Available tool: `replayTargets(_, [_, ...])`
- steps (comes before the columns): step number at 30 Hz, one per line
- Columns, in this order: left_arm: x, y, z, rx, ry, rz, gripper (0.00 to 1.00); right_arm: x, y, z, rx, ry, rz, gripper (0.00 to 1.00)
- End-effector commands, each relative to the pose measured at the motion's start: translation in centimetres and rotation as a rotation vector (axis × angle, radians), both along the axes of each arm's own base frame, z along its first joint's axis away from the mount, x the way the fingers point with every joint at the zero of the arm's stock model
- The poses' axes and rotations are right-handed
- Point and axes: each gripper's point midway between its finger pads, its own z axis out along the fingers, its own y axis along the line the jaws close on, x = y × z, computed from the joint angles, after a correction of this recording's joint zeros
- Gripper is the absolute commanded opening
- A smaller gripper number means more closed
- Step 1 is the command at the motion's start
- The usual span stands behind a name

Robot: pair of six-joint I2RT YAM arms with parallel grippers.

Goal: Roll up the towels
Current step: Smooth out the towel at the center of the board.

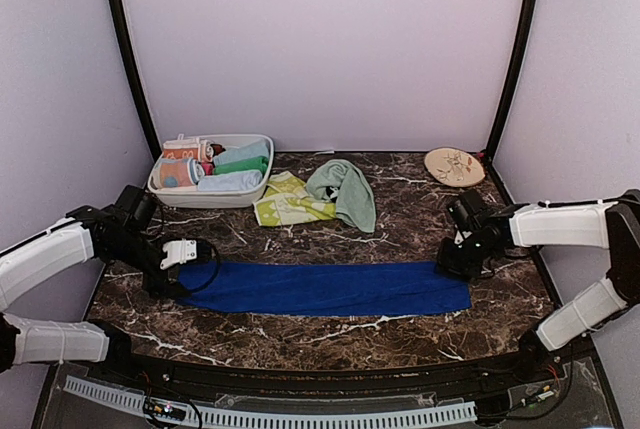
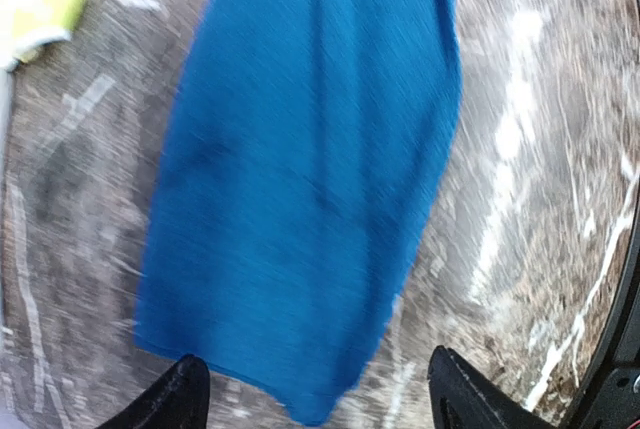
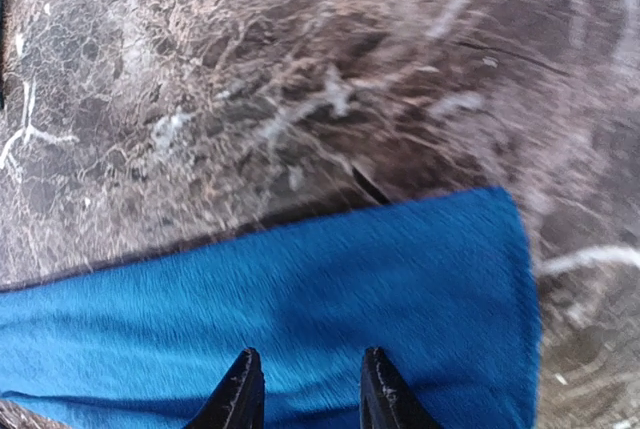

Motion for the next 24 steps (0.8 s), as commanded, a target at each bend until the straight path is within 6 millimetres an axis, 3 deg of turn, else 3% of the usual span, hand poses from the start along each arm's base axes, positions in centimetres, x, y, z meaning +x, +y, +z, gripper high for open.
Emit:
replayTargets(1, [1.6, -2.1, 2.6, -0.102, 0.031, 0.025, 0.78, -1.3, -1.3, 1.3, -0.024, -0.011, -0.016, 0.33])
replayTargets(4, [3.4, -2.0, 1.5, -0.061, 0.054, 0.040, 0.79, -2.6, -1.5, 1.5, -0.024, 0.000, -0.012, 0.34])
replayTargets(12, [10.8, -1.1, -2.2, 0.050, -0.048, 0.187, 0.70, -6.6, -2.4, 0.3, -0.044, 0.078, -0.011, 0.33])
replayTargets(15, [11.8, -0.6, -2.7, 0.082, -0.056, 0.214, 0.69, -8.0, -2.9, 0.9, -0.058, 0.088, -0.022, 0.33])
replayTargets(17, [11.6, -0.7, -2.5, 0.075, -0.057, 0.205, 0.69, -7.5, -2.9, 2.6, -0.055, 0.040, -0.029, 0.33])
replayTargets(20, [11.3, -1.1, -1.5, 0.045, -0.064, 0.186, 0.70, -5.0, -2.6, 5.7, -0.061, -0.050, -0.050, 0.35])
replayTargets(24, [11.2, -0.9, -1.1, 0.041, -0.067, 0.185, 0.71, -1.6, -1.0, 6.4, -0.086, -0.088, -0.024, 0.35])
